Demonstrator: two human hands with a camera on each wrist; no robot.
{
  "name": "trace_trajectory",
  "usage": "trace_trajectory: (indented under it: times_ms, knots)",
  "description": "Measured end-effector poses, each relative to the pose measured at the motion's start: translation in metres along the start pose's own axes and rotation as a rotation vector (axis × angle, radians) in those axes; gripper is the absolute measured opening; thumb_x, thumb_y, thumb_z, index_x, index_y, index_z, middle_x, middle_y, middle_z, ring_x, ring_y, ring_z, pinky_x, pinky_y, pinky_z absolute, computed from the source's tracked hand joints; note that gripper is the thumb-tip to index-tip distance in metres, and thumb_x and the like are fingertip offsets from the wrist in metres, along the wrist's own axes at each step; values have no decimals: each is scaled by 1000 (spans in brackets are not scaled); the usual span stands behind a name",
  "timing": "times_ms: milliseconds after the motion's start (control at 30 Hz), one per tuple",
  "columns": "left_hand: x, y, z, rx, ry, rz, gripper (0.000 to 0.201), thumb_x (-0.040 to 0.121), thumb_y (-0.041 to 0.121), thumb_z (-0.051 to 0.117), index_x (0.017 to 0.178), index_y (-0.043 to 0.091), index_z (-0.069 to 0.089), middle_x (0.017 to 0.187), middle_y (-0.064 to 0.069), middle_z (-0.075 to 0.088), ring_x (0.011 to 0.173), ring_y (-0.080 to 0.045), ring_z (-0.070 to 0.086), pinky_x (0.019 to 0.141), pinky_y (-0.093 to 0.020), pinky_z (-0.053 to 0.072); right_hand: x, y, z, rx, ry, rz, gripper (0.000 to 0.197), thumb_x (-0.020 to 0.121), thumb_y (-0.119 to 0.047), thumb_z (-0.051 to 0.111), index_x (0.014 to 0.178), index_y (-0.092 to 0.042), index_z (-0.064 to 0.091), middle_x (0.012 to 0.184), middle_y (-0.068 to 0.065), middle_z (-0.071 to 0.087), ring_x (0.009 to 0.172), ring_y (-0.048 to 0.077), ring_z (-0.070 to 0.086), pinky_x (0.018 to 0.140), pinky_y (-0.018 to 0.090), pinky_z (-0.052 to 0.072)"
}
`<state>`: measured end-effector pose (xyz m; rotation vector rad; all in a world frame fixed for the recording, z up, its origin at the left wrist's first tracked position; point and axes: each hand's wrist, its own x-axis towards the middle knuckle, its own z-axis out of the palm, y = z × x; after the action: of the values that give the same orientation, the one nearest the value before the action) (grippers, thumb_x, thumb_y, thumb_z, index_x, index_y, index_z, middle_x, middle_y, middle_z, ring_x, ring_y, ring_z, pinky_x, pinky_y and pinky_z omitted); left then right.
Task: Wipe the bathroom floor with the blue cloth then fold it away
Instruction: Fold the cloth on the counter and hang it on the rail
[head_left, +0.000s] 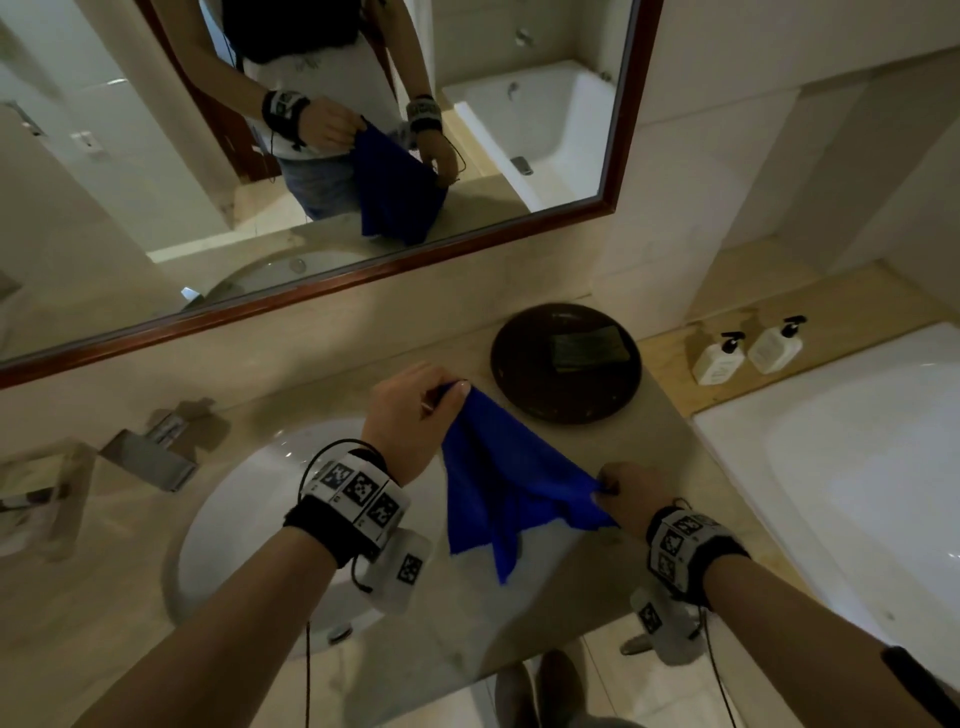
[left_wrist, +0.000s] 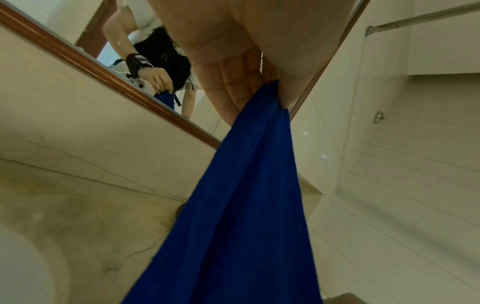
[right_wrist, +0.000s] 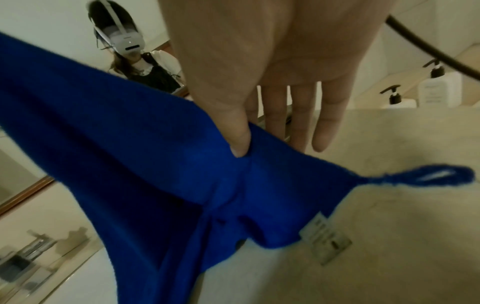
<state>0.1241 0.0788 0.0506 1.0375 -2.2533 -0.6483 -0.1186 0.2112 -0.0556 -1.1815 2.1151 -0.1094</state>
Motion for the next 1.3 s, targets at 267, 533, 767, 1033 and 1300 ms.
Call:
trace_trajectory:
  times_ms: [267,533,767,1033,1300]
  knots:
    - [-4,-20,-19,89,7,-47,17,97,23,54,92,21,70,79,14,61,74,1,56,64,-8,37,-3,20,-63,-71,95,-61,22,96,-28,58,113,-18,68,116,8,65,107,24,57,87,30,42]
    - [17,-6,-39,136,98,-19,13,96,19,57,92,18,69,79,12,58,69,-5,52,65,-12,36,-7,25,-143,101,306,-205,4,87,-21,72,83,-21,71,92,5,69,88,21,59,78,30,44]
    - [31,13,-52,155,145,0,15,97,21,57,95,16,71,82,12,59,74,-7,52,66,-7,33,-28,25,-205,152,456,-303,17,85,-20,74,71,-22,65,72,-2,64,71,20,58,60,24,39]
    - [-14,1,-27,-4,105,11,16,93,21,59,83,16,70,68,7,61,59,-2,54,59,-7,37,-51,52,-177,58,366,-339,13,84,-20,76,74,-25,68,76,3,69,71,19,62,62,32,48]
    - [-150,-32,35,58,-298,-210,46,83,55,36,79,22,68,68,7,65,63,-12,61,61,-33,50,-74,122,-60,-163,-48,-272,12,81,-26,77,79,-33,68,78,-9,66,75,8,60,63,15,38]
